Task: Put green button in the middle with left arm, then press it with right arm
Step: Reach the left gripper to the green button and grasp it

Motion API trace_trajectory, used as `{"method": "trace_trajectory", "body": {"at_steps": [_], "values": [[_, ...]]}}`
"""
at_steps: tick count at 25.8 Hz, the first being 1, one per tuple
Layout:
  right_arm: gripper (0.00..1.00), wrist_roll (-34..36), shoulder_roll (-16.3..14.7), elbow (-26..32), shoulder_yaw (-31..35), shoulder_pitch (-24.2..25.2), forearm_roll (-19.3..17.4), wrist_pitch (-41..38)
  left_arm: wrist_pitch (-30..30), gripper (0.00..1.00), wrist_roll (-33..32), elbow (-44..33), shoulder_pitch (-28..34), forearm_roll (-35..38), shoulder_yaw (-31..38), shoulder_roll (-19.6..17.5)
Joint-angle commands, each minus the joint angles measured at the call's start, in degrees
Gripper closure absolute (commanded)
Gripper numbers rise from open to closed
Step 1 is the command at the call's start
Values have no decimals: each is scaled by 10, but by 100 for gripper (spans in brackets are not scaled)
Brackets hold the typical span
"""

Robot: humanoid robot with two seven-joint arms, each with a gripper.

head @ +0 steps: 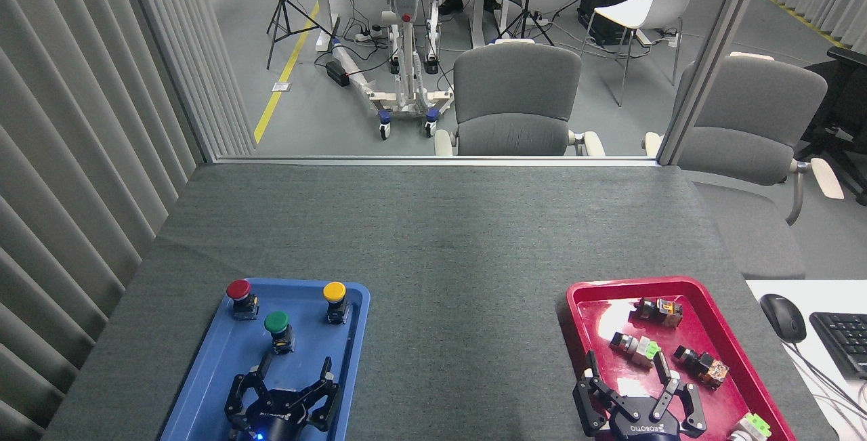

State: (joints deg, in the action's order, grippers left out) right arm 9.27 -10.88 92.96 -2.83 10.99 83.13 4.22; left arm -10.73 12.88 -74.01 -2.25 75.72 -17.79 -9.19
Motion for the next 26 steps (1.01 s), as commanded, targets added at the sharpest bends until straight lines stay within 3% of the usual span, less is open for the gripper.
{"method": "trace_trajectory", "body": {"at_steps": [1, 10, 23, 24, 26], "values": [[1, 0, -2, -1, 0, 0, 0, 1, -22, 1, 11, 35, -17, -6, -3, 11], [1, 11, -1, -1, 0, 1, 0, 0, -41, 1, 47, 108, -64, -84, -2, 7], [0, 10, -4, -3, -1, 1, -1, -9, -39, 1, 41, 183, -123, -83, -3, 15], [0, 11, -4, -3, -1, 1, -1, -9, -39, 4, 41, 191, -126, -83, -3, 16], [0, 11, -4, -4, -1, 1, -1, -9, -38, 22, 41, 200, -130, -83, -2, 20]]}}
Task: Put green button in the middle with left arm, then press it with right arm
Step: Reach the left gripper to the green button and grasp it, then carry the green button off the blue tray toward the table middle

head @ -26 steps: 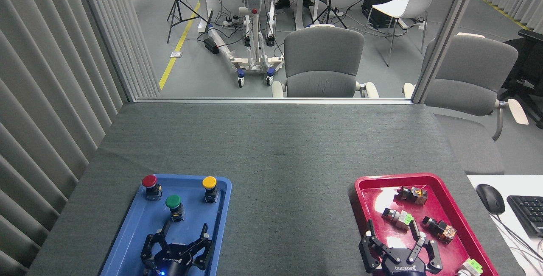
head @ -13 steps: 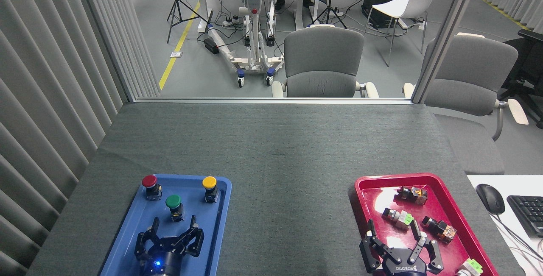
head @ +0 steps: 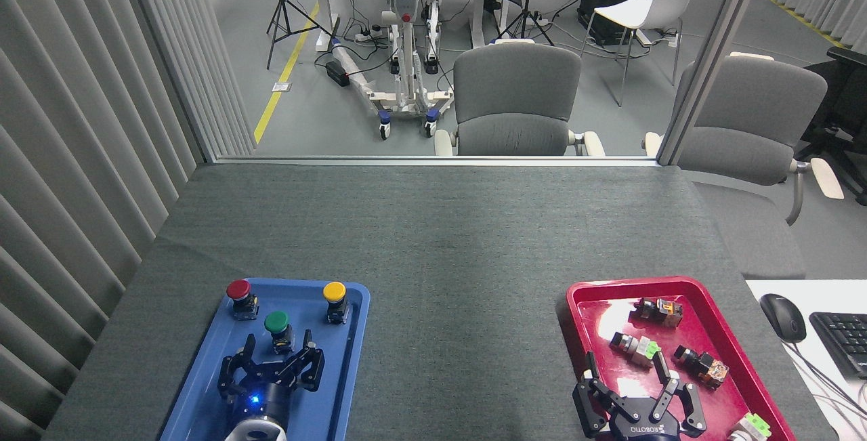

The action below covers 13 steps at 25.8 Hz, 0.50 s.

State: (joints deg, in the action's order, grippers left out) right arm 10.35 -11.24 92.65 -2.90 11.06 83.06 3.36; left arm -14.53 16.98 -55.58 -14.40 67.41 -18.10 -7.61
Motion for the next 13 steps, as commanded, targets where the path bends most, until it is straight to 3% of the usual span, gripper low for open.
{"method": "trace_trajectory", "body": {"at_steps": [1, 7, 13], "values": [[0, 0, 0, -1, 0, 0, 0, 0, 0, 22, 0, 19, -9, 0, 2, 4], [0, -1, 3, -1, 0, 0, 1, 0, -1, 26, -1, 33, -17, 0, 1, 13], [0, -1, 3, -1, 0, 0, 1, 0, 4, 71, 9, 68, -31, 4, -3, 20]]}}
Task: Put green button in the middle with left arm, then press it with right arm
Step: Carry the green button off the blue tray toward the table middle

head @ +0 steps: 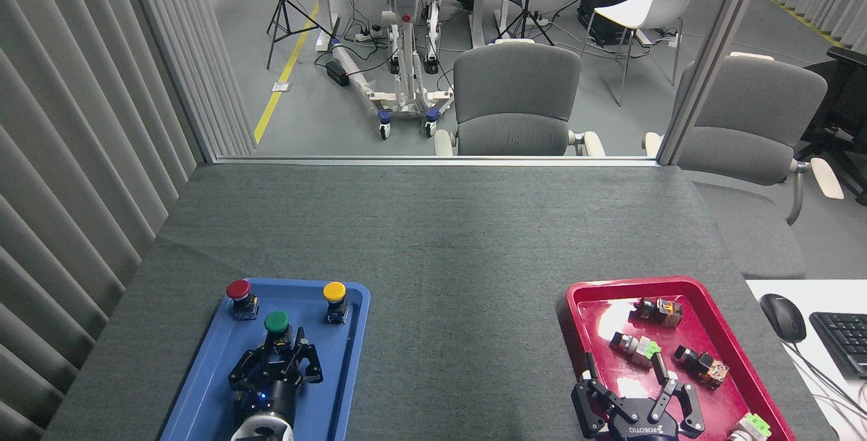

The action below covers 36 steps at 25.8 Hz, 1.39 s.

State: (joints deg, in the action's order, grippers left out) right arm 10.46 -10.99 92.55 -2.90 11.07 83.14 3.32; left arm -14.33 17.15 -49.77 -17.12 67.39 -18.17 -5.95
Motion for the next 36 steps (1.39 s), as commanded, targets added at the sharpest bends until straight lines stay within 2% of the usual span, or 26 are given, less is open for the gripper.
{"method": "trace_trajectory", "body": {"at_steps": [1, 3, 5, 7, 10, 12, 15, 17, 20, 23, 28, 30, 34, 36], "values": [[0, -3, 1, -1, 0, 0, 0, 0, 3, 82, 9, 10, -4, 5, -3, 3], [0, -2, 1, -2, 0, 1, 0, 0, 4, 95, 10, 6, 2, 6, -3, -1], [0, -2, 1, -2, 0, 1, 1, 0, 20, 100, 14, -8, 12, 9, -3, -4], [0, -3, 1, -1, 0, 1, 1, 1, 47, 100, 40, -54, 33, 8, -2, -12], [0, -3, 1, -1, 1, 1, 1, 0, 103, 100, 93, -170, 75, 6, -2, -58], [0, -3, 0, -1, 1, 0, 1, 1, 134, 100, 118, -219, 90, 9, -7, -79], [0, -3, 1, -2, 1, 0, 1, 2, 188, 100, 126, -231, 85, 12, -78, -85], [0, -3, 1, -2, 1, 0, 2, 2, 208, 100, 124, -226, 63, 31, -151, -82], [0, -3, 2, -2, 1, 1, 2, 3, 195, 100, 98, -185, 31, 57, -223, -49], [0, -3, 2, -1, 0, 1, 1, 5, 202, 100, 64, -89, -11, 56, -232, 14], [1, -2, 0, -2, 0, 4, 2, 5, 234, 100, 64, 54, -69, 74, -243, 98], [1, -2, -1, -2, 1, 4, 1, 5, 231, 100, 57, 90, -81, 73, -243, 115], [1, -2, -2, -3, 0, 4, 2, 4, 236, 100, 56, 114, -85, 74, -244, 120], [1, -1, -2, -4, 0, 4, 2, 2, 238, 95, 57, 112, -85, 72, -248, 124]]}}
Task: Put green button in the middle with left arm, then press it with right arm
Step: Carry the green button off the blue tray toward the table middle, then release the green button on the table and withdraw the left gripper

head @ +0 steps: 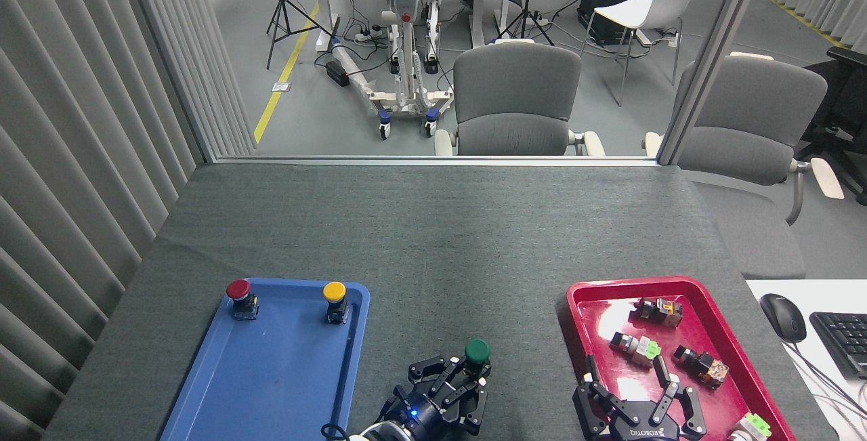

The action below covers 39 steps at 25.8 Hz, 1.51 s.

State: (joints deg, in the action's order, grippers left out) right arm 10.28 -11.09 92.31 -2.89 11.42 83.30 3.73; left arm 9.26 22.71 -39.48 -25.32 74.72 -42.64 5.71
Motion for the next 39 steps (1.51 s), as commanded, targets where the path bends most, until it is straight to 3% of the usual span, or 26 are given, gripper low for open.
{"method": "trace_trajectory", "body": {"at_steps": [1, 2, 3, 4, 5, 6, 11, 14, 17, 20, 23, 25, 30, 35, 39], "values": [[1, 1, -1, -1, 0, 0, 1, -3, -3, 91, 1, 10, -3, -2, -4, 10], [1, 1, -1, -1, 0, 0, 1, -2, -7, 86, 1, 12, -3, -4, -3, 11], [1, 1, -2, -1, 0, -1, 1, -3, -13, 70, 2, 13, -3, -4, -3, 11], [1, 1, -1, -1, 0, -1, 1, -3, -23, 35, 2, 13, -3, -8, -3, 11], [1, 0, -1, -1, -1, -1, 1, -3, -30, 12, 2, 12, -1, -10, -3, 11], [1, 1, -1, -1, -3, -1, 1, -4, -31, 1, 2, 8, 2, -9, -3, 10], [1, 1, 0, -1, -12, -2, 2, -4, -40, 0, 4, -50, 37, -4, -2, -3], [1, 0, 1, -2, -12, -2, 2, -4, -45, 0, 3, -160, 74, -5, 10, -58], [1, 1, 3, -2, -12, -3, 3, -4, -76, 0, 2, -291, 155, -4, 91, -99], [1, 1, 4, -2, -16, -4, 3, -7, -71, 0, 3, -381, 233, 13, 189, -103], [1, 2, 4, -3, -18, -4, 3, -15, -71, 0, -1, -447, 302, 83, 279, -103], [2, 1, 7, -3, -22, -6, 3, -15, -70, 0, -21, -459, 328, 128, 327, -100], [1, -1, 12, -17, -45, -24, 6, -15, -15, 0, -77, -482, 352, 135, 476, -70], [2, -2, 12, -29, -99, -57, 6, -11, 13, 0, -80, -480, 346, 133, 506, -73], [14, -5, 14, -47, -147, -89, 6, -2, 60, 0, -79, -484, 345, 112, 544, -98]]}}
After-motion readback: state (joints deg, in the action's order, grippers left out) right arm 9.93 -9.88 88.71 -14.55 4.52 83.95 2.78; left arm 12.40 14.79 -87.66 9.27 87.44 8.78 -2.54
